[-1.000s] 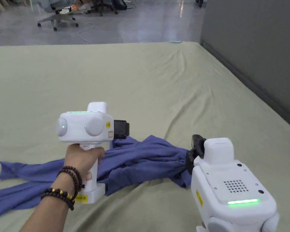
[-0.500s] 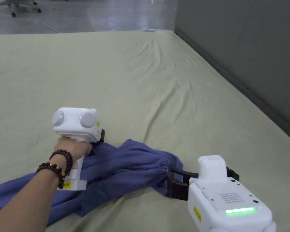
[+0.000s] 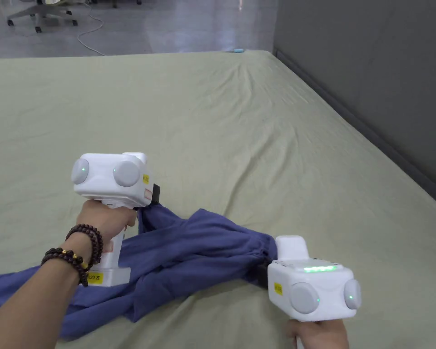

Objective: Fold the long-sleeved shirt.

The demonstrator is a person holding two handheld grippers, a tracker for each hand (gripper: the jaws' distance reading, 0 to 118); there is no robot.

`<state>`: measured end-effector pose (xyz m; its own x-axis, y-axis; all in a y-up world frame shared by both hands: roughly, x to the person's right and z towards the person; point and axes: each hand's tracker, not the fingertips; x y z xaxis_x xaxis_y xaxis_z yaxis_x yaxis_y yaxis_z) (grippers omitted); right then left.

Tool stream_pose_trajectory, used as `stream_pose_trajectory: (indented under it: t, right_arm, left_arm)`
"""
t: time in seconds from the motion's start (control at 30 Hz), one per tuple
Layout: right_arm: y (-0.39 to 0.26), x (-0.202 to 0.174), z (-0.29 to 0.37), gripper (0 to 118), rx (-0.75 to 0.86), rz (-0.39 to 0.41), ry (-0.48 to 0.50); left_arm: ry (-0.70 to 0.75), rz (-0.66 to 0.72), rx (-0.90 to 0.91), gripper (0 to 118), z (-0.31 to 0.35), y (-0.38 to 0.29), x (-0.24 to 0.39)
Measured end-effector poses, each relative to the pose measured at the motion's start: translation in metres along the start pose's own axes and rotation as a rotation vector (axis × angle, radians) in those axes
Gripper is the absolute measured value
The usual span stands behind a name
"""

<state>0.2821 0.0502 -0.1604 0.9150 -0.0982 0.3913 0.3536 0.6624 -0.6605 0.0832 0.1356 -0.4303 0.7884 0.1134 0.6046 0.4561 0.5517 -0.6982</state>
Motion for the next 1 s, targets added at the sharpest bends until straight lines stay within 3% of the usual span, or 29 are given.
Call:
stream_pose_trajectory:
  t: [0.17,0.37,0.53,0.6,0.73,0.87,1.0]
  right_arm:
    - [0.045,0.000,0.053,2,0.181,0.026,0.086]
    - [0.183,-0.012,0.137,2,0.446,0.077,0.170]
    - [0.322,-0.054,0.204,2,0.611,0.185,0.199]
    - [0.371,-0.076,0.225,2,0.688,0.220,0.163]
    - [0.442,-0.098,0.264,2,0.741,0.119,0.220]
    - [0.464,-0.108,0.288,2,0.817,0.118,0.177]
    - [0.451,-0.106,0.288,2,0.824,0.096,0.202]
  left_arm:
    - [-0.072,0.071,0.147,3,0.062,0.000,-0.019]
    - [-0.065,0.152,0.430,3,0.194,0.048,-0.058]
    - [-0.030,0.138,0.626,3,0.309,0.116,-0.067]
    - [0.044,0.133,0.718,3,0.343,0.144,-0.066]
    - [0.075,0.144,0.808,3,0.401,0.177,-0.064]
    - [0.095,0.143,0.865,3,0.429,0.186,-0.057]
    - [0.097,0.133,0.863,3,0.415,0.184,-0.059]
